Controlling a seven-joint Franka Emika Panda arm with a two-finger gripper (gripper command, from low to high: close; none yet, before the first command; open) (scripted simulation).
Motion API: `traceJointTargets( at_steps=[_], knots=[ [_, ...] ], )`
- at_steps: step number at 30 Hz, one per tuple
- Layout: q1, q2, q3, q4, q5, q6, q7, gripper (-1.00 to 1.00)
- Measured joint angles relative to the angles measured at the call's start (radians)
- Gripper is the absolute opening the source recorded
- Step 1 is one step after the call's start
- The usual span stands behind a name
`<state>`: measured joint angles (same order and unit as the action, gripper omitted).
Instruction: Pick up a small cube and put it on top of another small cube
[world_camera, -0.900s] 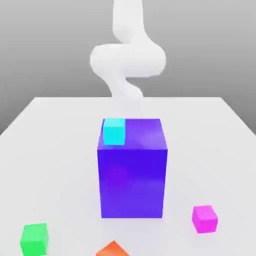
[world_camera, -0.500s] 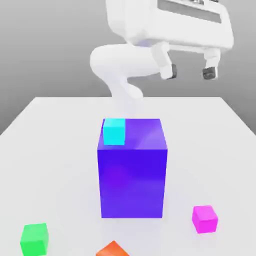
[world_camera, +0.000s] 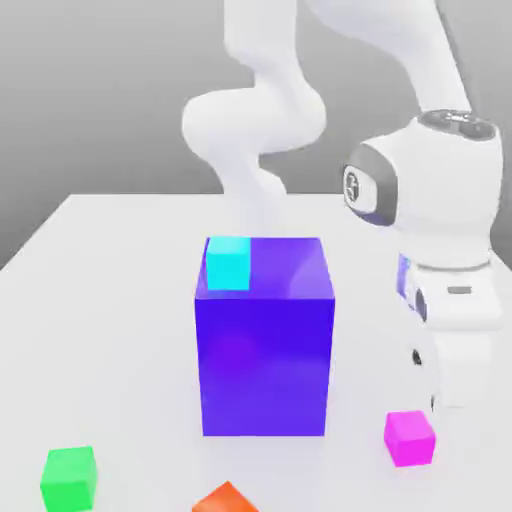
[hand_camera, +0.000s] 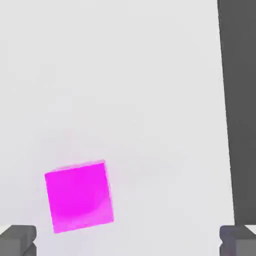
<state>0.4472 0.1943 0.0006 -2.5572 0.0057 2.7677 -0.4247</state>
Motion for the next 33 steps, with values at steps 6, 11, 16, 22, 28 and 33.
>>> traceJointTargets(
  at_steps=[6, 11, 16, 22, 28, 33],
  knots=[
    [0.001, 0.201, 0.004, 0.031, -0.015, 0.154, -0.014, -1.0],
    [0.001, 0.201, 0.004, 0.031, -0.016, 0.152, -0.013, -1.0],
    [0.0, 0.109, 0.005, 0.012, -0.016, 0.079, -0.014, -1.0],
    [-0.004, 0.04, -0.034, 0.031, -0.099, 0.027, -0.062, -1.0],
    [-0.02, 0.084, -0.141, 0.114, -0.275, 0.054, -0.141, -1.0],
    [-0.167, 0.08, -0.224, 0.175, -0.265, 0.0, -0.256, -1.0]
  ],
)
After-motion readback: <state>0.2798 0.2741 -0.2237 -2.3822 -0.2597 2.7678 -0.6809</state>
